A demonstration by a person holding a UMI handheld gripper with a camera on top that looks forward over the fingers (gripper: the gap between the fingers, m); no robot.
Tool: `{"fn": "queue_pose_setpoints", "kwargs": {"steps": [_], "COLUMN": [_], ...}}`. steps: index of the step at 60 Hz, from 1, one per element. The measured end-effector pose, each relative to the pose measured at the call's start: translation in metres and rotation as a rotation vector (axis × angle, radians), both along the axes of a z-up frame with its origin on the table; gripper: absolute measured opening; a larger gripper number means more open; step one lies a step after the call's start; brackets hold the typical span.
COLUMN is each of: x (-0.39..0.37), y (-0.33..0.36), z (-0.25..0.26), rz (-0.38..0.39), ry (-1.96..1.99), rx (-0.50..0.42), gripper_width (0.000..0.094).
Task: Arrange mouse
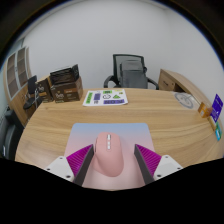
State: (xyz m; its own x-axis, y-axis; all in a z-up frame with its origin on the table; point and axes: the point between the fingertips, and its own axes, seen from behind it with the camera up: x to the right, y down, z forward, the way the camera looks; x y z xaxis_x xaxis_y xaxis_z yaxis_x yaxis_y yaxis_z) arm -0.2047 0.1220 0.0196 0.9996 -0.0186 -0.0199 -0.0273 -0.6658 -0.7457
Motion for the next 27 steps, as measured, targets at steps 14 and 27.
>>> {"fn": "queue_pose_setpoints", "kwargs": {"steps": [14,27], "x": [-0.005,-0.001], "y": [-0.106,-0.220], "z": [0.066,0.112], "rz": [0.019,0.201], "ry": [0.085,0.095], "rx": [0.075,0.165], "gripper_width": [0.0835,0.0838]}}
